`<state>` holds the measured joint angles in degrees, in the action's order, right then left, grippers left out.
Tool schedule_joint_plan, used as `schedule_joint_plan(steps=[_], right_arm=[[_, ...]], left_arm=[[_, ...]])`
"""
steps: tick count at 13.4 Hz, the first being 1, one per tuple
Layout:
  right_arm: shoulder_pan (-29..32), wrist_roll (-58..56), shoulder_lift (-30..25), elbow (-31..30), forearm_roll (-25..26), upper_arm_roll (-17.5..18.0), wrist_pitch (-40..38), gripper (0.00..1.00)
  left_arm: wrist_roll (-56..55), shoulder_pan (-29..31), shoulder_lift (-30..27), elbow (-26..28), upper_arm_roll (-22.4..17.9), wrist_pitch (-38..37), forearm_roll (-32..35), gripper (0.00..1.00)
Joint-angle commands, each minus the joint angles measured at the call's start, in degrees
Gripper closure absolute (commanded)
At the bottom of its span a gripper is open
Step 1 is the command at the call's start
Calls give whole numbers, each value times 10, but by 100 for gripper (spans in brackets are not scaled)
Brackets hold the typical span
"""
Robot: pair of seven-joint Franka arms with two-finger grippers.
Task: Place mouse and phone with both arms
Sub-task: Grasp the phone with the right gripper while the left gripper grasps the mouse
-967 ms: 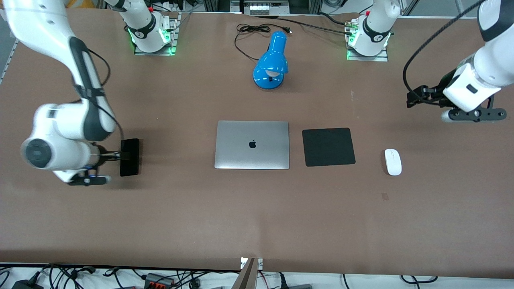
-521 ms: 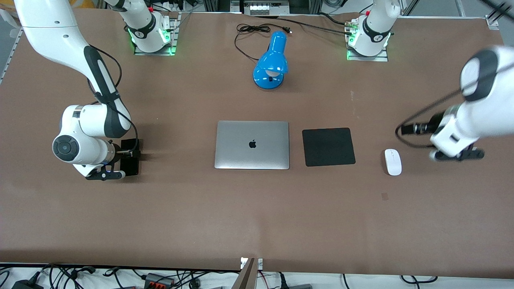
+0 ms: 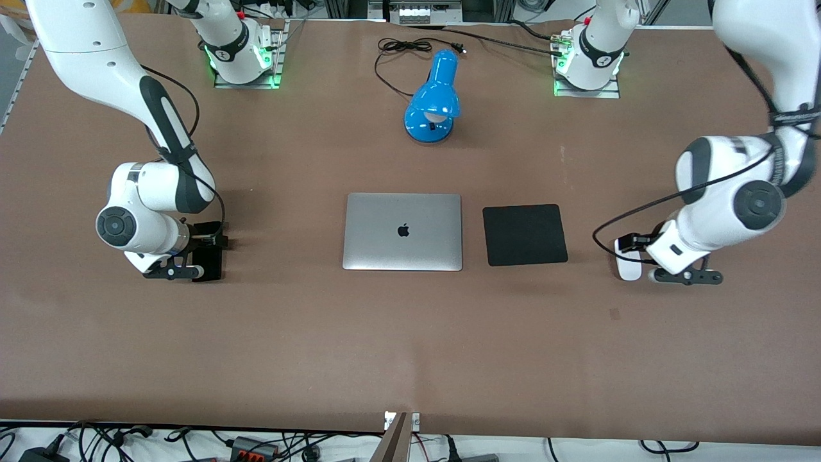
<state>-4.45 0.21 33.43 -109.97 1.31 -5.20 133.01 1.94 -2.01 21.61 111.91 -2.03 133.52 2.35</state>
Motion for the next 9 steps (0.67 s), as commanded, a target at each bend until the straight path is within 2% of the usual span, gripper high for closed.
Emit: schedule_joint_plan(steps=[1,2,4,6,9], right_arm=[[9,6,-12,-20,-2,4,24,29],[8,7,-11,-20,-3,4,28,53],[8,8,-4,-20,-3,4,37,78],[-8,49,-6,-13,-4,12,33,87],[-39,214,-3,37,-7,90,29,88]], left_arm=[[25,8,-17,115,3,180,9,0],[25,11,-8,144,3,243,9,0],[27,21,15,158,3,302,9,0],[29,33,28,157,4,307,9,0],[29,35,50,157,4,344,9,0]])
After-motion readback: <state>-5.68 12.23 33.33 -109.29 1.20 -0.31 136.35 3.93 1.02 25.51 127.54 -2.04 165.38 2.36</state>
